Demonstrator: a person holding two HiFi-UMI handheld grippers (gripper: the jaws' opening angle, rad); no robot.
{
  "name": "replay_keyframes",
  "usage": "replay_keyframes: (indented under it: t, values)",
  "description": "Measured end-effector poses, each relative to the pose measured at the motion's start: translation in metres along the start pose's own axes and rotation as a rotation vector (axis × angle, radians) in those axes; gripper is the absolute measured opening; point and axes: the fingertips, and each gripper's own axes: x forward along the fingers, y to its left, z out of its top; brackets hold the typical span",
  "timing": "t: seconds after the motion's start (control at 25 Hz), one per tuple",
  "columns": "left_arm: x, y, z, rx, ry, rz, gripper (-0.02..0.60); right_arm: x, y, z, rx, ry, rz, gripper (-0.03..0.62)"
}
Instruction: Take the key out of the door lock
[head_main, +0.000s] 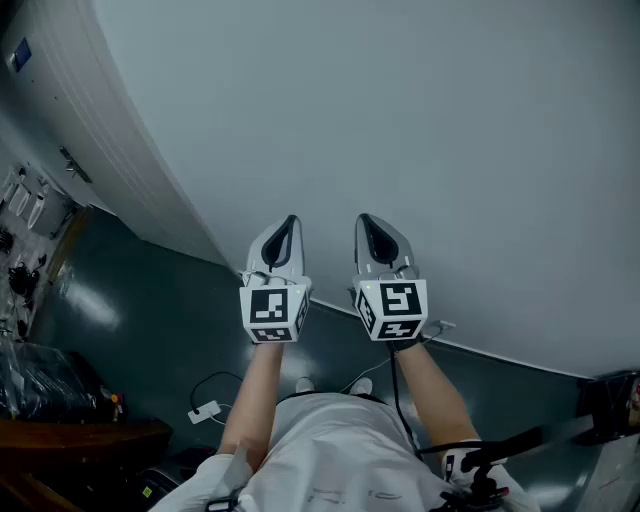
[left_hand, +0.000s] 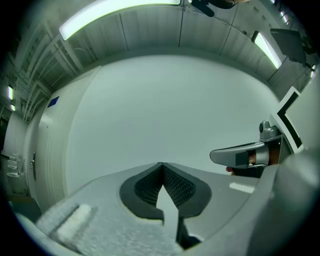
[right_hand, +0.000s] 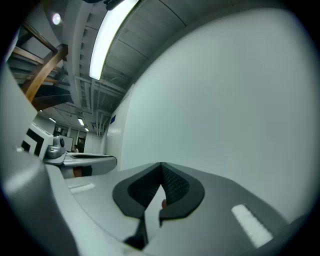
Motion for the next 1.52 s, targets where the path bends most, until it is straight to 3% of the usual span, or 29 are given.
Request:
replay_keyframes:
  t: [0.28, 0.48, 0.64, 1.08, 1.24, 1.52]
  values:
    - [-0.021, 0.034, 0.0, -0.004, -0.002, 0.024, -0.002, 0.014, 0.043, -0.003, 0.022, -0.004, 0.038, 0.002]
    - [-0.047, 0.075, 0.003, -0.044, -0.03, 0.055, 0.0, 0.036, 0.094, -0.004, 0.021, -0.008, 0.118, 0.002]
    - [-0.075, 0.119, 0.0, -0.074, -0.025, 0.123, 0.0, 0.057, 0.147, -0.006, 0.027, 0.005, 0.209, 0.002]
    - [-0.188, 0.237, -0.011, -0.07, 0.006, 0.48, 0.0, 0.094, 0.315, -0.015, 0.049, 0.043, 0.57, 0.002]
    - [-0.228, 0.275, -0.008, -0.061, 0.002, 0.646, 0.0, 0.1, 0.375, -0.013, 0.044, 0.029, 0.746, 0.002]
    - [-0.256, 0.307, -0.008, -0.041, 0.011, 0.867, 0.0, 0.116, 0.428, -0.019, 0.047, 0.045, 0.978, 0.002]
